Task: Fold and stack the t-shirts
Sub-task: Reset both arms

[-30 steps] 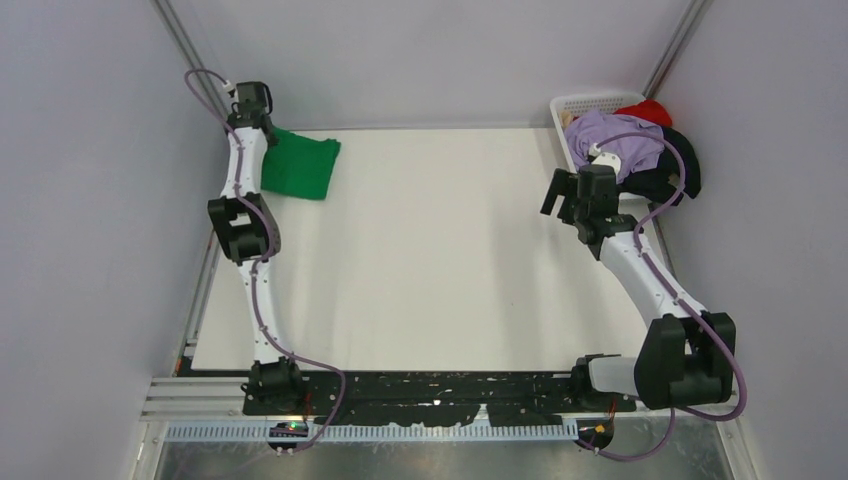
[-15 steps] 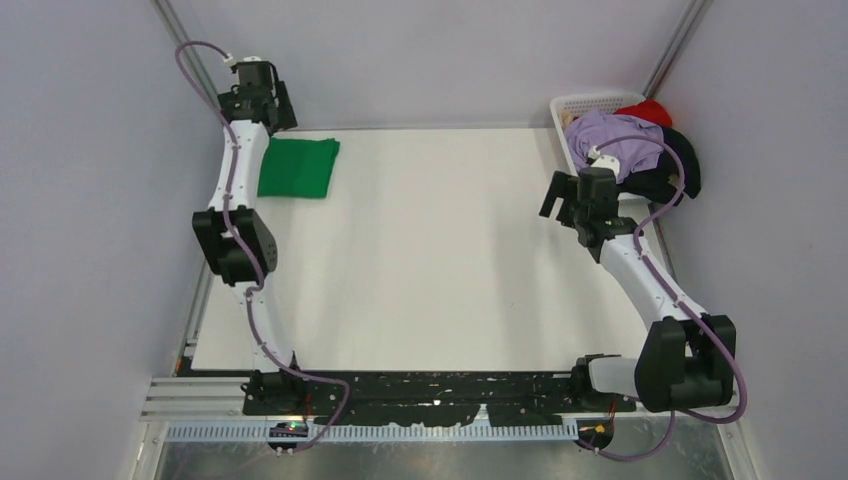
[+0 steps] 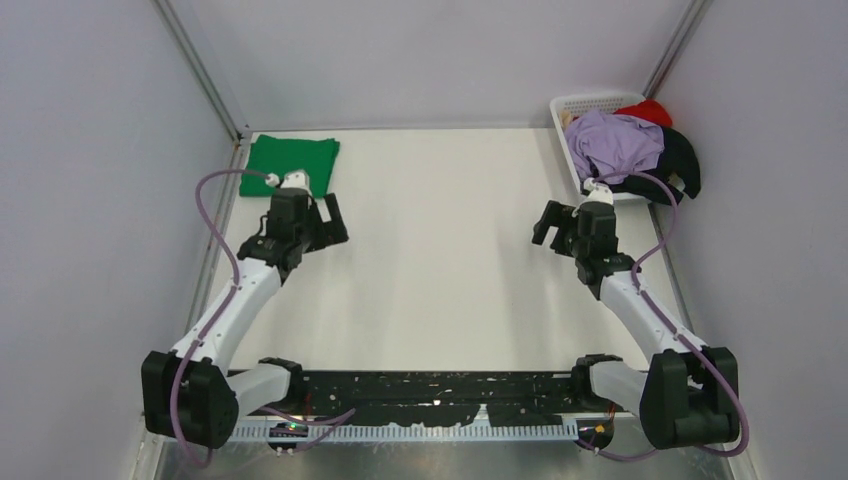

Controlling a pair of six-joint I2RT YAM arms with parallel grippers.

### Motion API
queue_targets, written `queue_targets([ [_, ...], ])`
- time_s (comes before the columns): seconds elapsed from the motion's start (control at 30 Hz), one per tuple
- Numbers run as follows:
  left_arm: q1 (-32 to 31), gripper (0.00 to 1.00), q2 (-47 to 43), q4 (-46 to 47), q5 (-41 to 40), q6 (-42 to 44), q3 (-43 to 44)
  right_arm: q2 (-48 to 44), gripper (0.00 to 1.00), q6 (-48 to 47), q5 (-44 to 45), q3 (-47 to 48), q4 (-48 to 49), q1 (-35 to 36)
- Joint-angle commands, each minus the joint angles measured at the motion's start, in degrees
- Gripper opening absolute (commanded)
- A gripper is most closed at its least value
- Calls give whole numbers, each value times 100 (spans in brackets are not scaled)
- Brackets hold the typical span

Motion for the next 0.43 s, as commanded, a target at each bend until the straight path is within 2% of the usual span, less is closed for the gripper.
queue_targets([
  [0.0, -85, 100, -635, 1089, 479, -430, -1039, -584, 95, 84, -149, -521, 737, -29],
  [0.17, -94, 100, -932, 1152, 77, -157, -1473, -1181, 95, 154, 190, -1093, 929, -31],
  [0.4, -94, 100, -857, 1251, 108, -118, -1551, -1753, 95, 92, 375, -1414, 1034, -30],
])
